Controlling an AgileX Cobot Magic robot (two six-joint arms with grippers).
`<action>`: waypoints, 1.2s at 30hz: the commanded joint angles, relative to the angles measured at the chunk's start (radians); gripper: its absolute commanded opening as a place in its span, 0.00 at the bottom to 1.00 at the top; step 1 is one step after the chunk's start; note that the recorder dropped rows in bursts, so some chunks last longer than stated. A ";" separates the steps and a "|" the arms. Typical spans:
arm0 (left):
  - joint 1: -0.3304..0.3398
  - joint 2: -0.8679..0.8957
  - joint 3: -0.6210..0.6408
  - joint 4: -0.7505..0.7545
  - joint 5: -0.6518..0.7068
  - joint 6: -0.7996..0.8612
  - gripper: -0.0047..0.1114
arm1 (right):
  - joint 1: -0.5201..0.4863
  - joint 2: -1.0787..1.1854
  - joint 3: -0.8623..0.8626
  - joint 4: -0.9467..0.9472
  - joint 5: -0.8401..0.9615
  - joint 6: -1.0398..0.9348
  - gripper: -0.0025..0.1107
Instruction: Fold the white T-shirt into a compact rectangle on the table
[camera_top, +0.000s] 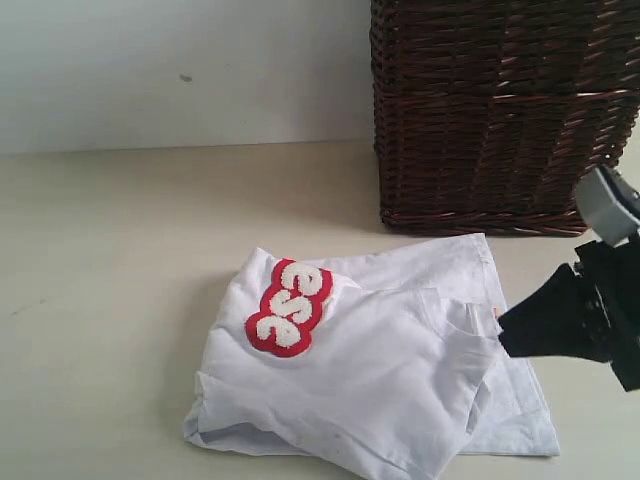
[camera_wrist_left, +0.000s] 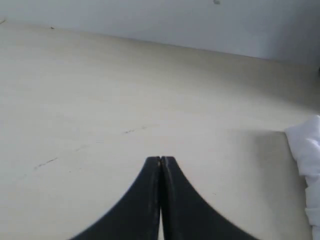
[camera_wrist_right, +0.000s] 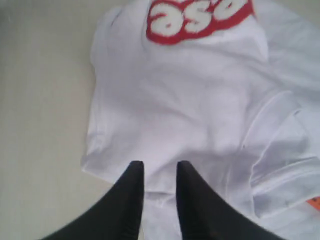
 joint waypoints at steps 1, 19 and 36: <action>0.002 -0.007 0.003 0.000 -0.011 -0.003 0.04 | 0.001 0.045 -0.011 -0.072 -0.065 -0.081 0.42; 0.002 -0.007 0.003 0.000 -0.011 -0.001 0.04 | 0.001 0.256 -0.011 0.225 -0.092 0.101 0.49; 0.002 -0.007 0.003 0.000 -0.011 -0.001 0.04 | 0.001 0.200 -0.011 0.083 -0.076 0.488 0.49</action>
